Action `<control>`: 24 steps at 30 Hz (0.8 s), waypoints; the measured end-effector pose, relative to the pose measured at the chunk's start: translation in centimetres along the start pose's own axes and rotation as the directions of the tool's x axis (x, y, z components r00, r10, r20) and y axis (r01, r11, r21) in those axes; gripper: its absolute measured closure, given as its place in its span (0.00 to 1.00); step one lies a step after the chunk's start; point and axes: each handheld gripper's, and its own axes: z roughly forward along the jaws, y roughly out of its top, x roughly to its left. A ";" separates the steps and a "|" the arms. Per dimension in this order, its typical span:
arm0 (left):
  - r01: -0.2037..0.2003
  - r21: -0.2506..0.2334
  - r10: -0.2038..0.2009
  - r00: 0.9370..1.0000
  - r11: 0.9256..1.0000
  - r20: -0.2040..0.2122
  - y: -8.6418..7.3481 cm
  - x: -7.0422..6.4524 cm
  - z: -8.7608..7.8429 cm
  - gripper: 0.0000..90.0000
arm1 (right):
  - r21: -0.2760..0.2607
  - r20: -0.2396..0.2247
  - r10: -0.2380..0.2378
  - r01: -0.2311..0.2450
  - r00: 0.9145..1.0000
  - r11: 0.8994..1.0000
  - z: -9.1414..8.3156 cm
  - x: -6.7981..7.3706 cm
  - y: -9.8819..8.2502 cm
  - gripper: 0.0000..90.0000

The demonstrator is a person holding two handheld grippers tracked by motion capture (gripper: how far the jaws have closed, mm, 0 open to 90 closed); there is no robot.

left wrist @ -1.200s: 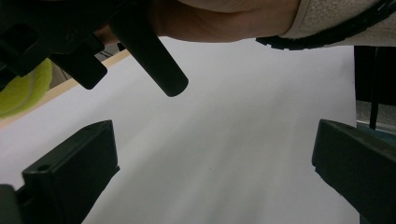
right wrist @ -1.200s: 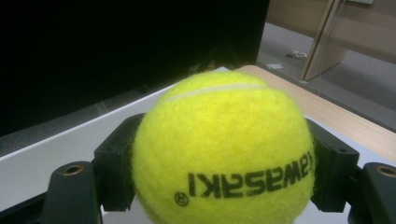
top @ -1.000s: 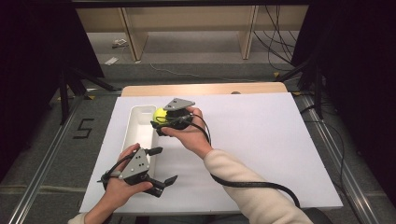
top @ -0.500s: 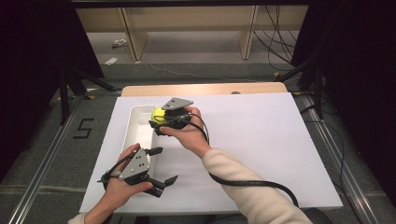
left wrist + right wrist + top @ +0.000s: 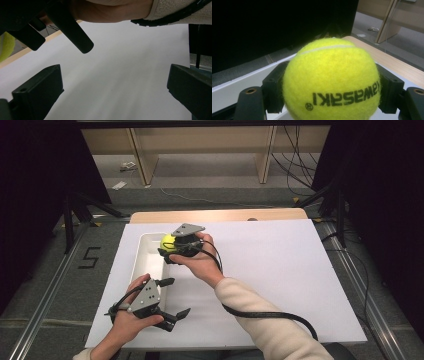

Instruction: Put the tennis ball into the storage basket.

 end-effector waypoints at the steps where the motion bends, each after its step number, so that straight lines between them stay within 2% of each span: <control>1: -0.001 0.001 0.001 1.000 1.000 0.000 0.0 0.0 0.0 0.00 | 0.000 -0.001 0.001 -0.001 1.000 1.000 0.0 0.0 0.0 0.29; 13: -0.002 0.002 0.002 1.000 1.000 0.002 0.0 0.0 0.0 0.00 | 0.007 -0.003 -0.011 0.011 1.000 1.000 0.1 -0.2 0.8 0.29; 24: -0.002 0.003 0.002 1.000 1.000 0.003 0.0 0.0 0.0 0.00 | 0.004 -0.003 0.005 -0.005 1.000 1.000 0.3 -0.7 1.0 0.29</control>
